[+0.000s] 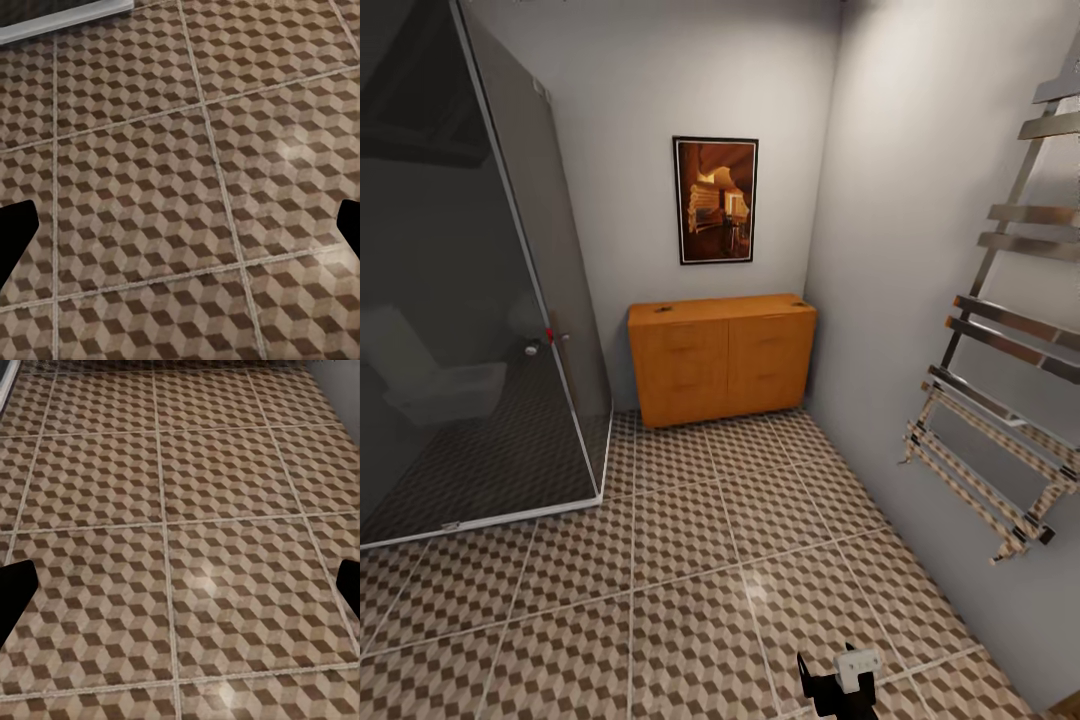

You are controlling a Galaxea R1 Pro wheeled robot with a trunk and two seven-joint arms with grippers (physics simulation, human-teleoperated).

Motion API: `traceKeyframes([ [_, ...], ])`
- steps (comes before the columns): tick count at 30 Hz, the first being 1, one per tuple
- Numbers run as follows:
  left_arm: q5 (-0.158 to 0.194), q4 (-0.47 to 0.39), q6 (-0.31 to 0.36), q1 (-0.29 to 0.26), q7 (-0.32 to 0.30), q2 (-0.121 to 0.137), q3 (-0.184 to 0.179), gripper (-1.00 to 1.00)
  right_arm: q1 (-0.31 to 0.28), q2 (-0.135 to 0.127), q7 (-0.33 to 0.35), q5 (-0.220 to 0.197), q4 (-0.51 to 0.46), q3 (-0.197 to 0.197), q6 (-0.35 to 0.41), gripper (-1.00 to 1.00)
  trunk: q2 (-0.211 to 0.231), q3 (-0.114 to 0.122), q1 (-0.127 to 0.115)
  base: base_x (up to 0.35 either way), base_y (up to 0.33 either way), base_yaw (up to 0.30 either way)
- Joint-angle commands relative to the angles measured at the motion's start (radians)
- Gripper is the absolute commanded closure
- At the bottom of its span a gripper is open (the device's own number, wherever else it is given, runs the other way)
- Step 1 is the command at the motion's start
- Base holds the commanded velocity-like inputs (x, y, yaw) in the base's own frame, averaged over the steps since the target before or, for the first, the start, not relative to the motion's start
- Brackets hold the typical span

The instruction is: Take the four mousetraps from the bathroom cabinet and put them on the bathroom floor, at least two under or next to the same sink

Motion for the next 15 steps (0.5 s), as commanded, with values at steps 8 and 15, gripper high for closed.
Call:
traceKeyframes([
  [8, 0.009, 0.004, -0.006, -0.002, 0.000, 0.000, -0.009, -1.00, -0.001, 0.000, -0.001, -0.003, 0.001, 0.006, -0.003, -1.00, -0.002, 0.011, 0.001, 0.000, 0.000, 0.000],
  [15, 0.009, 0.004, -0.006, -0.002, 0.000, 0.000, -0.009, -1.00, -0.001, 0.000, -0.001, -0.003, 0.001, 0.006, -0.003, -1.00, -0.002, 0.022, 0.001, 0.000, 0.000, 0.000],
])
